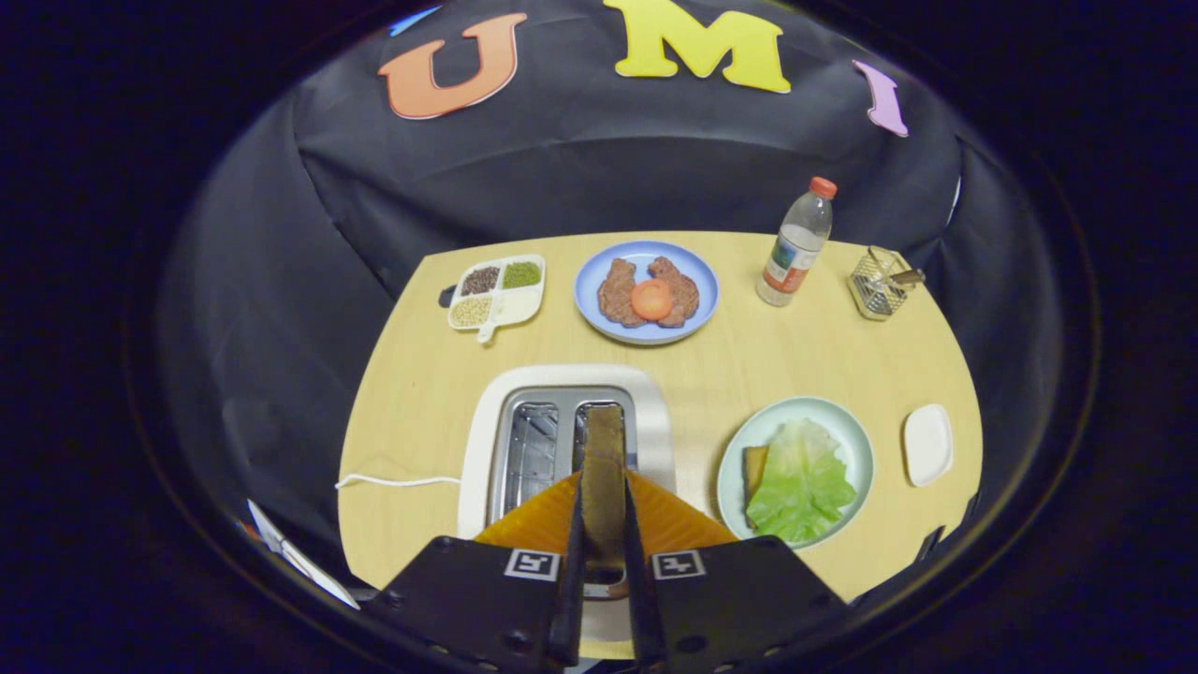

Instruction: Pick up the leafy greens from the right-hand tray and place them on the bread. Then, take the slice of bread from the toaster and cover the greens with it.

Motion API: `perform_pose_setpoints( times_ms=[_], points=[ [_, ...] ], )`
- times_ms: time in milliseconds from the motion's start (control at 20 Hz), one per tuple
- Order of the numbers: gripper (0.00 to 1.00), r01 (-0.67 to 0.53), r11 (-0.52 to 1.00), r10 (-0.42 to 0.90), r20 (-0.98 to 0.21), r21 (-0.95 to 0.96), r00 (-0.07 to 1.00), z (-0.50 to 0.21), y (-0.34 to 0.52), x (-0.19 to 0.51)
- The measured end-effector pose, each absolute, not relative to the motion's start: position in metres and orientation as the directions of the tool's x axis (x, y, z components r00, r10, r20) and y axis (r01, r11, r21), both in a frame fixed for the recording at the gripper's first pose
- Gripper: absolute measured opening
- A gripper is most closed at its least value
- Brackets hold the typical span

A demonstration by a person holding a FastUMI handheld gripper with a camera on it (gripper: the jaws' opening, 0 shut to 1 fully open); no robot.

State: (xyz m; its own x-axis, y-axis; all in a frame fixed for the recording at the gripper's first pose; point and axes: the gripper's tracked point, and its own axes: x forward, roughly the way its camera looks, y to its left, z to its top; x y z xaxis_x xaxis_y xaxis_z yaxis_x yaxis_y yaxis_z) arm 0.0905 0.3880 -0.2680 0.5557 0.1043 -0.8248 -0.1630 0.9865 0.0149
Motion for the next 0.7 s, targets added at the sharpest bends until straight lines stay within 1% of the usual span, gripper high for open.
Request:
perform_pose_setpoints(
  times_ms=[50, 150, 350, 600, 700],
  points=[
    [0.22, -0.168, 0.986, 0.107, -0.823, 0.014, 0.558, -0.268, 0.388, 0.090],
    [0.17, -0.169, 0.985, 0.120, -0.821, 0.028, 0.558, -0.260, 0.389, 0.087],
    [0.17, -0.186, 0.980, 0.166, -0.803, 0.070, 0.572, -0.234, 0.387, 0.081],
    [0.17, -0.201, 0.963, 0.266, -0.766, 0.180, 0.585, -0.189, 0.378, 0.073],
    [0.16, -0.196, 0.963, 0.268, -0.749, 0.186, 0.606, -0.177, 0.361, 0.076]
  ],
)
